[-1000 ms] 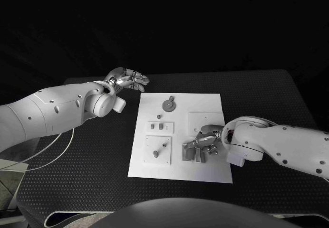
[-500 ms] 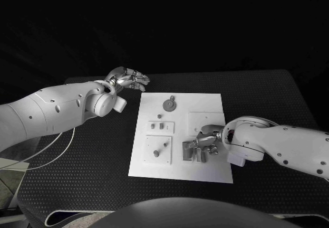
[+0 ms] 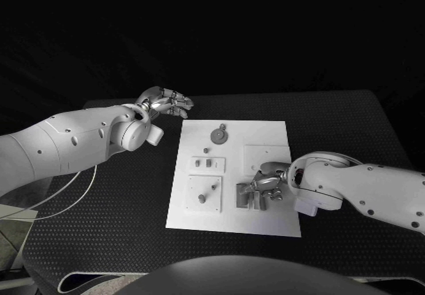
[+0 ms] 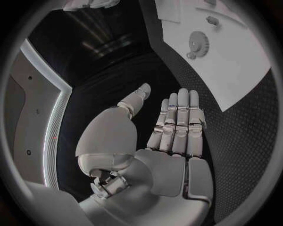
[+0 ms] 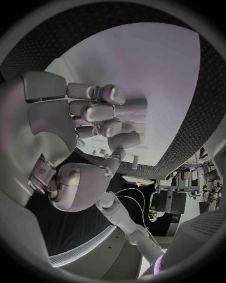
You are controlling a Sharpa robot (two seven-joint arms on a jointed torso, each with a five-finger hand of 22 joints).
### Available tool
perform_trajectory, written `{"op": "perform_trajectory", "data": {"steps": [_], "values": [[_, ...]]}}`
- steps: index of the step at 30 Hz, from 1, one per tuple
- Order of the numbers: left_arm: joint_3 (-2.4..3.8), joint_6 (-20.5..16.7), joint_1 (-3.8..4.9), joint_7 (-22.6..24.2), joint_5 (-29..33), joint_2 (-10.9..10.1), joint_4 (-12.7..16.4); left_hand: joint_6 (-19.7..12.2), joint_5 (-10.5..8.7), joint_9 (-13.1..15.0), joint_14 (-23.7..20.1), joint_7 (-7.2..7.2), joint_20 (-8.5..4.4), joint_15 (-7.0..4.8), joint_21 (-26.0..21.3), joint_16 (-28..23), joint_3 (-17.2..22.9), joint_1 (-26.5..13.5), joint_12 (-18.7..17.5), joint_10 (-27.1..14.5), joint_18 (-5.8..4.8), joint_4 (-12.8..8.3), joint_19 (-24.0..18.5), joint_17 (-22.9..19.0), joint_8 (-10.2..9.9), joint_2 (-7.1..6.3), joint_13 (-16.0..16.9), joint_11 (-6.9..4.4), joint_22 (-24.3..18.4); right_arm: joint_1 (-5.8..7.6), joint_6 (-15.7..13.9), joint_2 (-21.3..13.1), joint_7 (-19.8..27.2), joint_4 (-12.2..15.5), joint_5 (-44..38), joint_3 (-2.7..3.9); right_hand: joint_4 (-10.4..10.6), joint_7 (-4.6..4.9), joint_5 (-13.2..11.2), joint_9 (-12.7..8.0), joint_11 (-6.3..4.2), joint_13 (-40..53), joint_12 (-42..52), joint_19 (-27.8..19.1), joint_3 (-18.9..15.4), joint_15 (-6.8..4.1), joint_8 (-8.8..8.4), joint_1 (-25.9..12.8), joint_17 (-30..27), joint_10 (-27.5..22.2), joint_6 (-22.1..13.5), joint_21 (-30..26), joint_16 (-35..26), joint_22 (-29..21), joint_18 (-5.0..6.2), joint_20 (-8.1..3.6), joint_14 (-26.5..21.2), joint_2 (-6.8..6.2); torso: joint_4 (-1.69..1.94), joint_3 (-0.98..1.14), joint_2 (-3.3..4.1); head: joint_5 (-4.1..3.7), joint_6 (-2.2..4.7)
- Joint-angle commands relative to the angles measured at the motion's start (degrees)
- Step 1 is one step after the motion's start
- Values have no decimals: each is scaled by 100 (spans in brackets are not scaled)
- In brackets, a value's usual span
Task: Assemble the parts on the task board
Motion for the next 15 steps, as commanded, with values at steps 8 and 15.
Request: {"op": "perform_trajectory", "data": {"steps": [8,15], "values": [[2,62,8,34,-12,-10,17,-25,15,-7,32,1,35,-11,23,-24,3,-36,-6,3,9,29,-9,12,38,-2,-8,23,-7,25,-347,-253,336,209,-541,-29,-155,101,19,-10,52,-17,-16,-33,-57,31,-96,237,-55,-103,-211,-9,-30,59,344,-28,-72,-231,-2,-2,0,12,14],[1,65,7,33,-12,-17,20,-25,15,-7,33,0,35,-11,23,-26,2,-37,-6,3,9,30,-9,14,38,-3,-9,23,-7,139,-604,-413,467,345,-833,-24,-301,153,19,-17,102,-21,-23,-49,-113,79,-157,360,-78,-155,-346,-25,-37,57,344,-28,-96,-269,-3,-1,-1,20,28]]}}
